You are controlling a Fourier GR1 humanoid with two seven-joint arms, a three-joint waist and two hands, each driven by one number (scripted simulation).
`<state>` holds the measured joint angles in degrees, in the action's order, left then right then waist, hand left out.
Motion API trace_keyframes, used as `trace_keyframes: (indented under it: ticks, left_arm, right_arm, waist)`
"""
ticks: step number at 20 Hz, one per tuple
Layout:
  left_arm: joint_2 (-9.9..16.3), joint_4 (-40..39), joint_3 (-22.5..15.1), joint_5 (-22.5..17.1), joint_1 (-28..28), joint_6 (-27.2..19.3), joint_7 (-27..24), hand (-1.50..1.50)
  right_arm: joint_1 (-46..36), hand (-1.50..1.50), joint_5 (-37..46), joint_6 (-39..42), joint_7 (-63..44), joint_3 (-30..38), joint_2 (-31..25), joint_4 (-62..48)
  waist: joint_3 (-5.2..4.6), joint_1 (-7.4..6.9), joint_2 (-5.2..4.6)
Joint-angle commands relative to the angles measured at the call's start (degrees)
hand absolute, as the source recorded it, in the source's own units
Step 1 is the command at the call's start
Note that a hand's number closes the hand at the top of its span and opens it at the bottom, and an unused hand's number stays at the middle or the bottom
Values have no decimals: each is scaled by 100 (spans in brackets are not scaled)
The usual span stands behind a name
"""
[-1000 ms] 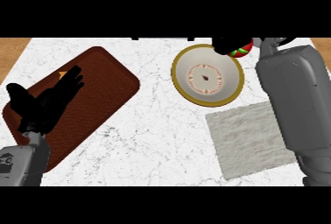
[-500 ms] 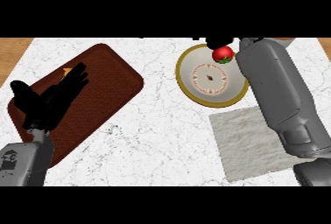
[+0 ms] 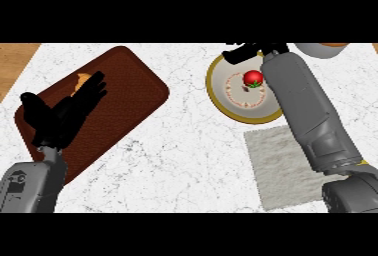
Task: Pick the tomato from the placemat and place it in the bowl
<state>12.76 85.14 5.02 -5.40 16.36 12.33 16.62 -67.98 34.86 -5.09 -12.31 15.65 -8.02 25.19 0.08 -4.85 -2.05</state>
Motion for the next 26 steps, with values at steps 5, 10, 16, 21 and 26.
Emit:
trace_keyframes:
  ticks: [5,10,16,21,26]
  left_arm:
    - [14,-95,29,19,14,29,-103,0]
    - [-54,-271,5,136,145,-93,-131,0]
    - [13,-72,85,-15,170,-52,130,0]
    - [139,-145,289,-72,-90,14,-41,0]
    - [-16,-236,203,110,-275,-133,-180,0]
  right_arm:
    - [-283,-150,-299,-644,1052,486,-31,-629]
    - [-352,-150,-255,-1318,1402,623,-291,-721]
    - [-189,-150,-410,-1599,1775,925,-945,-825]
    - [268,-150,-714,-1279,2474,1146,-1334,-659]
    - [595,-150,-818,-101,3100,918,-1656,-131]
  waist:
    - [-2,-59,-23]
    - [-3,30,-21]
    - [2,152,59]
    - [-2,342,147]
    - [-7,515,218]
